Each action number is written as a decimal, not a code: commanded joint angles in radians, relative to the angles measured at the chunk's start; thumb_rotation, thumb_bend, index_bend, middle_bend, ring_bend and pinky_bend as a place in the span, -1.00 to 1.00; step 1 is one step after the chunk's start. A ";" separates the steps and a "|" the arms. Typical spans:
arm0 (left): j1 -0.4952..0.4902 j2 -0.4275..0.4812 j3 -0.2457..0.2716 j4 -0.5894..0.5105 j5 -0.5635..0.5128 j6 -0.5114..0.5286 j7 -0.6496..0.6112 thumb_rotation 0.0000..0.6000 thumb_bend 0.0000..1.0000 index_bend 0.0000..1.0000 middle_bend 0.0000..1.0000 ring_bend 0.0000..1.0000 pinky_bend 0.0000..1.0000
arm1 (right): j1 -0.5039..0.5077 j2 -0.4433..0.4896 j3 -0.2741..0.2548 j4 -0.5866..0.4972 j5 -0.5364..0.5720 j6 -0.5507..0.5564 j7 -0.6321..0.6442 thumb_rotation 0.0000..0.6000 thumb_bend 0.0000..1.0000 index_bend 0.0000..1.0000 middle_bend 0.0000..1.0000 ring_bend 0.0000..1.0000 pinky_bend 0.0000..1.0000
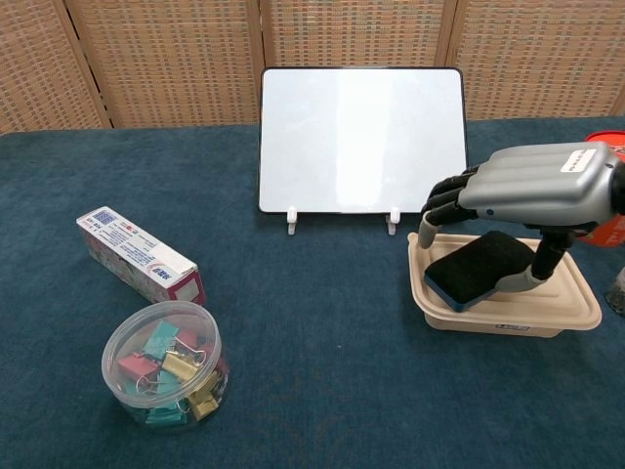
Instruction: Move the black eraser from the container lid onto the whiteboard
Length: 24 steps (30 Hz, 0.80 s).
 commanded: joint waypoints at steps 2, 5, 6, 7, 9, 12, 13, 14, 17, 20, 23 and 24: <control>-0.002 0.002 -0.003 0.002 -0.007 -0.007 -0.010 1.00 -1.00 -1.00 -1.00 -1.00 -1.00 | 0.002 -0.027 -0.004 0.025 -0.009 0.034 0.005 1.00 -0.34 -0.29 -0.36 -0.50 -0.37; -0.004 0.004 -0.003 0.003 -0.009 -0.011 -0.013 1.00 -1.00 -1.00 -1.00 -1.00 -1.00 | -0.001 -0.055 -0.007 0.055 -0.032 0.078 0.042 1.00 -0.31 -0.06 -0.10 -0.25 -0.15; -0.004 0.004 -0.003 0.003 -0.009 -0.011 -0.013 1.00 -1.00 -1.00 -1.00 -1.00 -1.00 | -0.001 -0.061 -0.009 0.063 -0.039 0.088 0.057 1.00 -0.30 0.02 -0.01 -0.17 -0.07; -0.004 0.004 -0.002 0.003 -0.008 -0.011 -0.013 1.00 -1.00 -1.00 -1.00 -1.00 -1.00 | -0.001 -0.065 -0.011 0.069 -0.045 0.099 0.072 1.00 -0.29 0.06 0.05 -0.12 -0.03; -0.004 0.004 -0.002 0.002 -0.007 -0.011 -0.012 1.00 -1.00 -1.00 -1.00 -1.00 -1.00 | -0.003 -0.073 -0.013 0.084 -0.067 0.133 0.103 1.00 -0.25 0.14 0.13 -0.03 0.04; -0.005 0.005 -0.002 0.002 -0.008 -0.013 -0.013 1.00 -1.00 -1.00 -1.00 -1.00 -1.00 | -0.005 -0.074 -0.016 0.096 -0.093 0.173 0.130 1.00 -0.19 0.19 0.18 0.02 0.08; -0.005 0.005 -0.002 0.002 -0.008 -0.014 -0.013 1.00 -1.00 -1.00 -1.00 -1.00 -1.00 | -0.005 -0.072 -0.014 0.098 -0.100 0.189 0.138 1.00 -0.18 0.19 0.19 0.02 0.08; -0.005 0.005 -0.002 0.002 -0.008 -0.014 -0.014 1.00 -1.00 -1.00 -1.00 -1.00 -1.00 | -0.006 -0.072 -0.011 0.100 -0.106 0.205 0.142 1.00 -0.17 0.19 0.19 0.02 0.08; -0.006 0.006 -0.002 0.002 -0.009 -0.016 -0.018 1.00 -1.00 -1.00 -1.00 -1.00 -1.00 | -0.009 -0.087 0.018 0.122 -0.119 0.280 0.150 1.00 -0.17 0.19 0.20 0.03 0.08; -0.009 0.007 -0.004 0.003 -0.015 -0.022 -0.020 1.00 -1.00 -1.00 -1.00 -1.00 -1.00 | 0.000 -0.123 0.064 0.172 -0.101 0.321 0.126 1.00 -0.15 0.19 0.20 0.03 0.08; -0.013 0.006 -0.008 0.005 -0.026 -0.032 -0.023 1.00 -1.00 -1.00 -1.00 -1.00 -1.00 | 0.017 -0.171 0.113 0.227 -0.056 0.335 0.097 1.00 -0.12 0.19 0.20 0.03 0.08; -0.016 0.006 -0.011 0.006 -0.030 -0.037 -0.022 1.00 -1.00 -1.00 -1.00 -1.00 -1.00 | 0.030 -0.198 0.144 0.256 -0.020 0.331 0.089 1.00 -0.12 0.19 0.20 0.03 0.08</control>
